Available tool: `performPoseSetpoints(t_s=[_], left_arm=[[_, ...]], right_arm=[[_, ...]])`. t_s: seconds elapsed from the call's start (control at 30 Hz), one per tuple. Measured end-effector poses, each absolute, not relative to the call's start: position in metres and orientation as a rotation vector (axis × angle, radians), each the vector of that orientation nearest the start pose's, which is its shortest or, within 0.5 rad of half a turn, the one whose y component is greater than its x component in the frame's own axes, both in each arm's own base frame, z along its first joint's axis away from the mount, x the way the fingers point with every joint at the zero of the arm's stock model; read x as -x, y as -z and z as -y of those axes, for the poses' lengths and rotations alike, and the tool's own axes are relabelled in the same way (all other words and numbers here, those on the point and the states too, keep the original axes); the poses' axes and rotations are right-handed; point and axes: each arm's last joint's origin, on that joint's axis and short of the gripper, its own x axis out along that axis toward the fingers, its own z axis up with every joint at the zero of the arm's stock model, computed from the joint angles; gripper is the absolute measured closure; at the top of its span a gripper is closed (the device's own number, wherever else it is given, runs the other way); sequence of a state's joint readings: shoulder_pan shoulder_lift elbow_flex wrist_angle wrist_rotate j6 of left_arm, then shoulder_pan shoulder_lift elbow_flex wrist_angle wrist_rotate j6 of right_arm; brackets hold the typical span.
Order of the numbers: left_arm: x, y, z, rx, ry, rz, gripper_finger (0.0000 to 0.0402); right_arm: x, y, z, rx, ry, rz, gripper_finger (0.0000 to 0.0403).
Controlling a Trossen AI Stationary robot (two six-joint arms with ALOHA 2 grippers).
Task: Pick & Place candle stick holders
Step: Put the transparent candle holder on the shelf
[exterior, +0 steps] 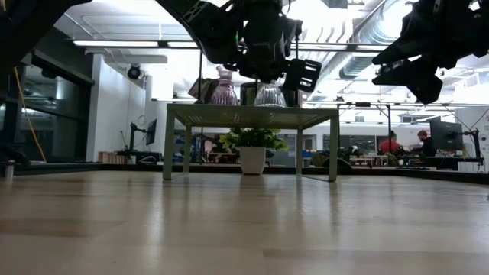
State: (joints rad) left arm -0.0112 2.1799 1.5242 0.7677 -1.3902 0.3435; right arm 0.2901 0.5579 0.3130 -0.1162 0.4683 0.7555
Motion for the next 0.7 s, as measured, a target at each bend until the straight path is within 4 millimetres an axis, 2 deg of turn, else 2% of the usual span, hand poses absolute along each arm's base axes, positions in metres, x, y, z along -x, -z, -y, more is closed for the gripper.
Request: performPoseSetpoints(t_s=[0.7], left_arm=[[-0.4742,-0.236,-0.0224,-0.265,-1.34,-0.138,0.0151]], right_arm=[[-0.1338,-0.209,-0.0263,-0.613,0.292,-0.251,0.0225]])
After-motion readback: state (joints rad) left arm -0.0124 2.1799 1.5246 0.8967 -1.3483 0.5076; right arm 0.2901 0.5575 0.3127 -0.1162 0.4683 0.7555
